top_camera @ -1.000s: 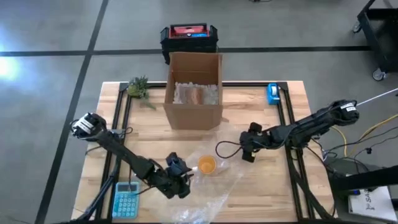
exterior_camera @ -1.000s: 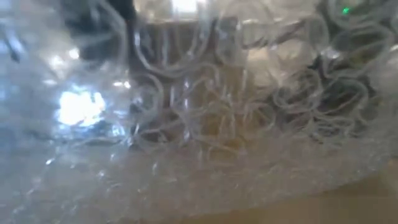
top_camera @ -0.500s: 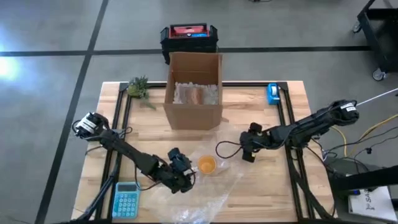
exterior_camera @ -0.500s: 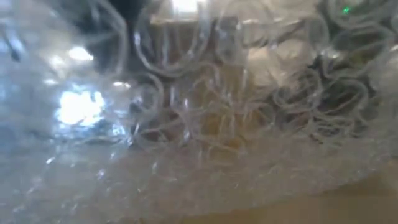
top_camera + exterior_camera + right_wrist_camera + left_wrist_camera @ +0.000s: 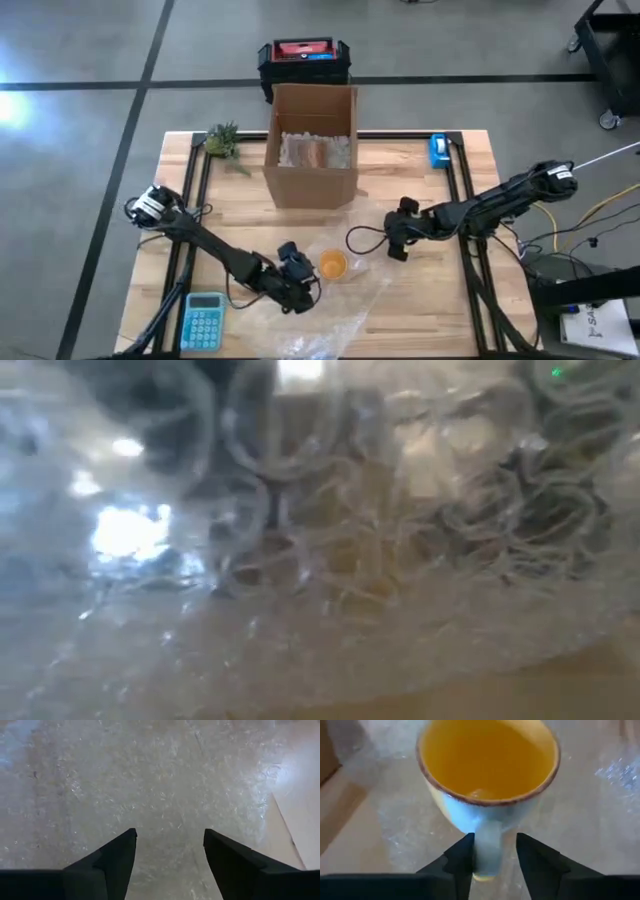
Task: Wrap mug
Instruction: Wrap the yellow mug with bubble wrap
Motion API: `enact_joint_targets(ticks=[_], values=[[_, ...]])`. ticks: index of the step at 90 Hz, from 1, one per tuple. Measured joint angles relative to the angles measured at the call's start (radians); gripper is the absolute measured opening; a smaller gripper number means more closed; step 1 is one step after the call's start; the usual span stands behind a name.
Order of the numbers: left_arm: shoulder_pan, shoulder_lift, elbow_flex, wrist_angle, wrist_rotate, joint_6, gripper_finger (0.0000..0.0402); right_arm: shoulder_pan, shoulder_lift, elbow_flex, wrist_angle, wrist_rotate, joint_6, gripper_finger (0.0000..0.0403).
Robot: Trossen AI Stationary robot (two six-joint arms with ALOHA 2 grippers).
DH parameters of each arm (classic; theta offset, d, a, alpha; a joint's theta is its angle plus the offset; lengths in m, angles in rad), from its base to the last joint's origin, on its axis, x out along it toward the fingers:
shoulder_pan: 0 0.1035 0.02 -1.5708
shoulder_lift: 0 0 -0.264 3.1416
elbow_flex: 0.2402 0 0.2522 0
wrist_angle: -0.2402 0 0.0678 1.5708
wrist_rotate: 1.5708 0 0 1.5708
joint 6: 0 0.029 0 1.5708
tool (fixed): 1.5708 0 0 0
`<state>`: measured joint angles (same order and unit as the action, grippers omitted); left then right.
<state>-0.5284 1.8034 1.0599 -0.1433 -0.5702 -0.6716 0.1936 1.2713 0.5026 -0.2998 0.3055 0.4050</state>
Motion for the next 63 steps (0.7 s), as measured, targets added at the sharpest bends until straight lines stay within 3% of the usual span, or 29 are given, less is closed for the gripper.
enact_joint_targets(ticks=[21, 48, 63], values=[[0.004, 0.012, 0.006, 0.002, -0.007, -0.008, 0.0029, 0.000, 0.000, -0.015, 0.002, 0.000, 0.027, 0.0202], [-0.020, 0.005, 0.121, -0.042, 0.009, -0.003, 0.0029, 0.000, 0.000, -0.040, 0.003, 0.000, 0.033, 0.0201], [-0.061, 0.005, 0.191, -0.205, 0.009, -0.048, 0.0029, 0.000, 0.000, -0.051, 0.002, 0.000, 0.045, 0.0200]])
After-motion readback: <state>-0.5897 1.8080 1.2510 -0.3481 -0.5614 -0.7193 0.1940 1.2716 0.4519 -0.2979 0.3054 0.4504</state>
